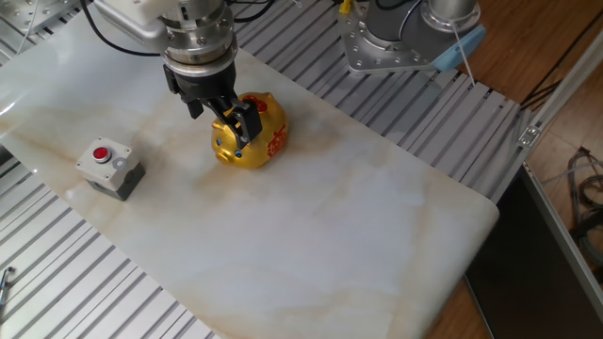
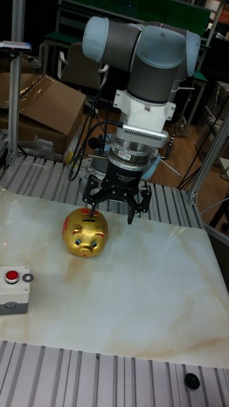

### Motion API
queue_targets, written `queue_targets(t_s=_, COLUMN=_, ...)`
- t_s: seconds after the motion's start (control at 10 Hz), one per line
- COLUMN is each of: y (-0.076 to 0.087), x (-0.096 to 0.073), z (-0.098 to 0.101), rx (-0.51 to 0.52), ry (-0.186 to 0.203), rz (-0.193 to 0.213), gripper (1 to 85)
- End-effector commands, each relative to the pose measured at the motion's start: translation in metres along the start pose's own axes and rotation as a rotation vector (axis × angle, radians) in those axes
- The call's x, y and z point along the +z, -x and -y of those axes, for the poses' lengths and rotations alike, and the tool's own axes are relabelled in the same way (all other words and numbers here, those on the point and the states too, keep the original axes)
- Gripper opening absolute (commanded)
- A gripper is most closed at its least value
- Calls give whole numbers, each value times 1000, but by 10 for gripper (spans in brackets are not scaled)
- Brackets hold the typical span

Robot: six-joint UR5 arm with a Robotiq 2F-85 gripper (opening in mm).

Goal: Drop coins into a piggy bank

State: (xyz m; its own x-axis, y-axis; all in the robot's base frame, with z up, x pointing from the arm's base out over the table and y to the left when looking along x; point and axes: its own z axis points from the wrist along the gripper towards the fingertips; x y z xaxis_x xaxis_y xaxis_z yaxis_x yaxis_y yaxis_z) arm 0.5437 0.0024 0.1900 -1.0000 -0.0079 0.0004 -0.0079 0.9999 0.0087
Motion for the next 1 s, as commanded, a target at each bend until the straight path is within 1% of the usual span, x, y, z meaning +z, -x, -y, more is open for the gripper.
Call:
queue_targets(t_s=0.0, y=32, x=-2, z=-5, rx=114, ry=18, rz=123, gripper=10)
queue_targets(t_s=0.2, y=32, x=-2, z=-5, rx=117, ry=9, rz=120, gripper=10)
queue_targets(t_s=0.7, y=33, x=-2, z=-7, rx=118, ry=8, rz=119, gripper=10)
queue_targets(t_s=0.9, y=30, x=-1, z=-5, rx=115, ry=-2, rz=106, gripper=10)
